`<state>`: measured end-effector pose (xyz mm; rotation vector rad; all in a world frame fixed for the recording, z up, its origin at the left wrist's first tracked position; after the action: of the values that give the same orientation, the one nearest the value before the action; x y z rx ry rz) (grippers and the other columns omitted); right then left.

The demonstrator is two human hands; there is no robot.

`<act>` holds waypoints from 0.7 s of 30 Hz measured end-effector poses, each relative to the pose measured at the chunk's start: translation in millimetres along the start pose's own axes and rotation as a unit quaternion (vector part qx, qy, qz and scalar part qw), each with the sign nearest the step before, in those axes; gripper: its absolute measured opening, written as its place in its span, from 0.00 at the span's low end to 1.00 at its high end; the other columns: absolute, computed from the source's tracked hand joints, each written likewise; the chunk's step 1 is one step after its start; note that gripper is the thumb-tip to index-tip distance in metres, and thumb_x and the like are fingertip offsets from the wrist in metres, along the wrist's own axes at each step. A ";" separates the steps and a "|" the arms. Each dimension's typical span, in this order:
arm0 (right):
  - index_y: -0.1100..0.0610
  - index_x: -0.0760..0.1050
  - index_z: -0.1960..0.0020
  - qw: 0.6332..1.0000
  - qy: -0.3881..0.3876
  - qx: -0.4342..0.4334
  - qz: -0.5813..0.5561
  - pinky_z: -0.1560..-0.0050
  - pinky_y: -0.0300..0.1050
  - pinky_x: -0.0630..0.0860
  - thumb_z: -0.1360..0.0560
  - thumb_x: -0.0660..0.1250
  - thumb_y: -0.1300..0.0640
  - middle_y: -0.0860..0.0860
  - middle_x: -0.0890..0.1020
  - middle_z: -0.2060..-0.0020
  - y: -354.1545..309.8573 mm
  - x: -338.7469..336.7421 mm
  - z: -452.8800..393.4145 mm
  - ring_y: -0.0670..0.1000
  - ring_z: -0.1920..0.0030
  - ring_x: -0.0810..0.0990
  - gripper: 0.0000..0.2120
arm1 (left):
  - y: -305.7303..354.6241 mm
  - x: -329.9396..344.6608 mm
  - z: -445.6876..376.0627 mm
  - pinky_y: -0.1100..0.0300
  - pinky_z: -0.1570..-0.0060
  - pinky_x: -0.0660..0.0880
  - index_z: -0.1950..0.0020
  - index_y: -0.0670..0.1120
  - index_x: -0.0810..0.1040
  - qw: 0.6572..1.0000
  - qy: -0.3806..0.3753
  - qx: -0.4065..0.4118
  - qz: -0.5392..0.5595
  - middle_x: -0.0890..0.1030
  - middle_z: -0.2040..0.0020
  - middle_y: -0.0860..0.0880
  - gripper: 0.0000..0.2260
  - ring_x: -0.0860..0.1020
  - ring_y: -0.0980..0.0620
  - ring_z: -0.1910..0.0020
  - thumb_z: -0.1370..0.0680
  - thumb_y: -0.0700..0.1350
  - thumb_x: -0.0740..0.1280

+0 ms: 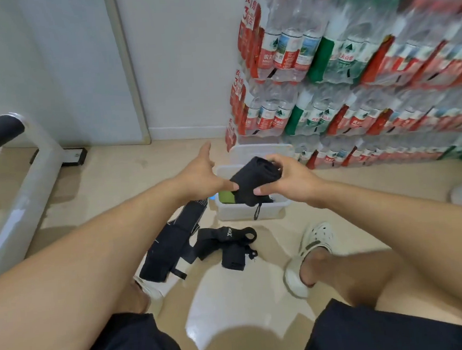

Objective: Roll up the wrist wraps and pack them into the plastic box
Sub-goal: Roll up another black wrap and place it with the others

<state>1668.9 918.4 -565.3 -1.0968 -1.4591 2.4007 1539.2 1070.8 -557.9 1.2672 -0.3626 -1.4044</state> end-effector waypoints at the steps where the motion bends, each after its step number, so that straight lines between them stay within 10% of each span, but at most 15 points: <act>1: 0.52 0.77 0.42 0.999 -0.016 0.024 0.034 0.47 0.48 0.81 0.33 0.82 0.62 0.50 0.85 0.50 17.1 -0.6 -0.2 0.51 0.48 0.84 0.23 | 2.5 5.5 -2.0 0.61 0.43 0.67 0.17 0.51 0.41 0.999 -0.011 0.009 -0.033 0.66 0.22 0.44 0.53 0.72 0.43 0.29 0.27 0.50 0.78; 21: 0.55 0.71 0.31 0.939 -0.074 0.311 0.128 0.49 0.46 0.75 0.26 0.75 0.62 0.55 0.79 0.39 362.5 96.4 -99.7 0.57 0.43 0.79 0.26 | -73.0 76.6 -99.8 0.49 0.31 0.70 0.17 0.51 0.43 0.917 -0.185 -0.059 -0.348 0.70 0.24 0.45 0.44 0.72 0.43 0.30 0.22 0.55 0.71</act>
<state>1753.1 843.3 -936.7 -0.9961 -0.5065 2.8630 1601.7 1070.7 -689.2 1.0642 -0.0626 -2.2541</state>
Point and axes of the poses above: each hand's wrist, its own z-axis away from the middle knuckle, its own x-axis out of the palm, y = z × x, the point moved 7 cm from there along -z, towards the middle knuckle
